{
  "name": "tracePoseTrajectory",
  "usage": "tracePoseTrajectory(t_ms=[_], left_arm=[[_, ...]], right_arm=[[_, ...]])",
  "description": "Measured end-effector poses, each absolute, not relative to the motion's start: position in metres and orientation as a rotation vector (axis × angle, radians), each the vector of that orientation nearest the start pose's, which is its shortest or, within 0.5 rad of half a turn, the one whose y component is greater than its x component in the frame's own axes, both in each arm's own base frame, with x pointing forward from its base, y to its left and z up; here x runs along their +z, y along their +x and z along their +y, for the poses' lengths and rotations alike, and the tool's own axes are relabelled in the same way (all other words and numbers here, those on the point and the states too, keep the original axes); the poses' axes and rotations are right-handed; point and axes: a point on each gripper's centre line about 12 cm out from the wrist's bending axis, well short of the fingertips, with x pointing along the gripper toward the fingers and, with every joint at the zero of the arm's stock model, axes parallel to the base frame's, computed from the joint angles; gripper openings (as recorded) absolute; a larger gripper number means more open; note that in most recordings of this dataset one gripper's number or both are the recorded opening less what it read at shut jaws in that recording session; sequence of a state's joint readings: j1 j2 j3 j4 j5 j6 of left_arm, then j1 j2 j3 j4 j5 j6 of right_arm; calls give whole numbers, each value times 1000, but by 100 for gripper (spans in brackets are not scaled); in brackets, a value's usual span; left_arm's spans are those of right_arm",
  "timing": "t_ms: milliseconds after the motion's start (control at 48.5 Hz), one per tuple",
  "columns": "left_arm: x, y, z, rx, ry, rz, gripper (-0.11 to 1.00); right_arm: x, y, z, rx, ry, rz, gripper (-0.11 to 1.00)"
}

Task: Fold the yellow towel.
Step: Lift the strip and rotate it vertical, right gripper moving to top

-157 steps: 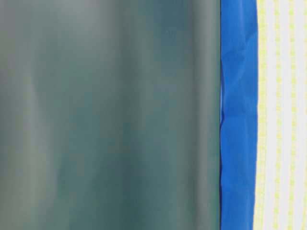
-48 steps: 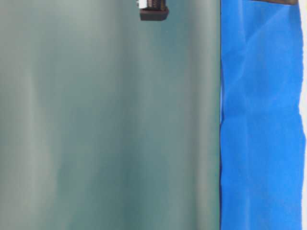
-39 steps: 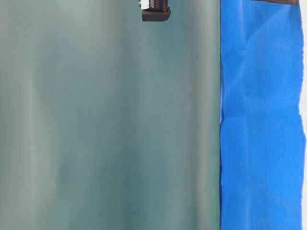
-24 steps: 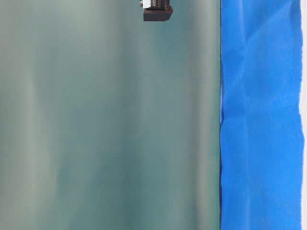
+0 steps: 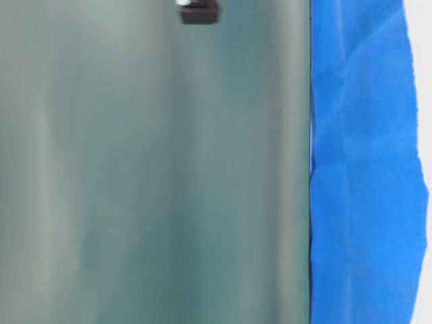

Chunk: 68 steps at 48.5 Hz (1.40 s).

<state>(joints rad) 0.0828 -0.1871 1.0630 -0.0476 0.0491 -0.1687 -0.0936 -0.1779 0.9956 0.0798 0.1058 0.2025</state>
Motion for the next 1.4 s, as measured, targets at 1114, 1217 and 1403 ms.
tracePoseTrajectory(t_ms=[1114, 1217, 1403], left_arm=[[181, 281, -16, 48, -299, 633, 2], [183, 287, -30, 0, -292, 608, 2], [186, 305, -51, -60, -282, 588, 2]], right_arm=[[188, 286, -88, -367, 329, 705, 1], [190, 293, -106, -409, 333, 692, 1], [192, 304, -139, -484, 349, 660, 1]])
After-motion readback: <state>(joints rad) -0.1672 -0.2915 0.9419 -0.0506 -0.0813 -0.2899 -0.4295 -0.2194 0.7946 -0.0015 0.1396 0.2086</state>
